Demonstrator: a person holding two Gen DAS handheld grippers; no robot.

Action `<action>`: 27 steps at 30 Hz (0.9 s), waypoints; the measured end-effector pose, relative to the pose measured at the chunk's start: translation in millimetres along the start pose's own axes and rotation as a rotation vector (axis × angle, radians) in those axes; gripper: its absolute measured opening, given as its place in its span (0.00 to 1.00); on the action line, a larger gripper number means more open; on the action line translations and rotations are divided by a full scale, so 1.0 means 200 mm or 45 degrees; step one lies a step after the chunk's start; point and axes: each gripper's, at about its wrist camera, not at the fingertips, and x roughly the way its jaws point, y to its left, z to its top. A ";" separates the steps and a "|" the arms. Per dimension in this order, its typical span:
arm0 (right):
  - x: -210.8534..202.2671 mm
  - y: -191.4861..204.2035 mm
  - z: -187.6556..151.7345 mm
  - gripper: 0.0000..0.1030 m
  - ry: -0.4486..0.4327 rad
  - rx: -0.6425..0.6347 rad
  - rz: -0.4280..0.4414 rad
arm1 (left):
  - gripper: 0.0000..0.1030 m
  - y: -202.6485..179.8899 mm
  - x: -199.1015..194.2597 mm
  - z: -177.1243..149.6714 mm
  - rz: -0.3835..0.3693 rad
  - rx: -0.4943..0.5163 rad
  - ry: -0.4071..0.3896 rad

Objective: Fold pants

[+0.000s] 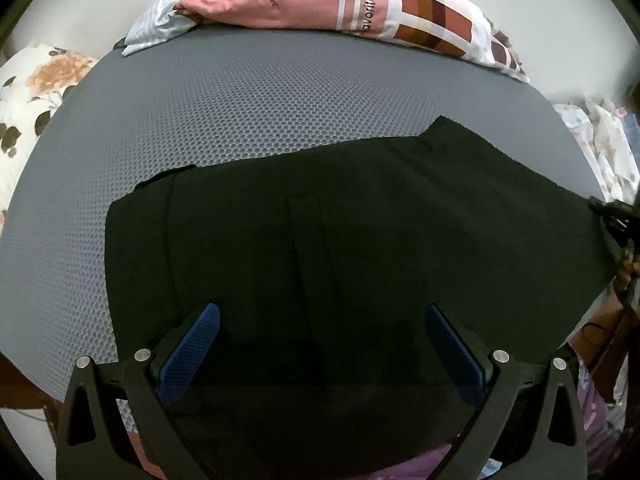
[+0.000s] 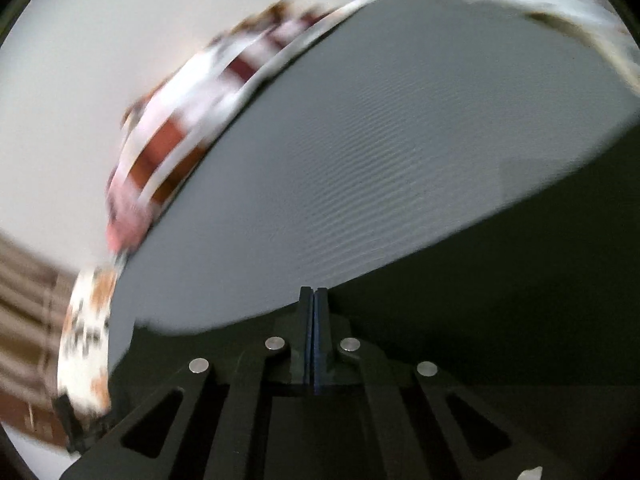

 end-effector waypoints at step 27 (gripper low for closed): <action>-0.73 -0.97 -0.20 0.37 -0.389 0.685 0.179 | 0.99 0.04 -0.04 0.02 -0.082 -0.072 -0.035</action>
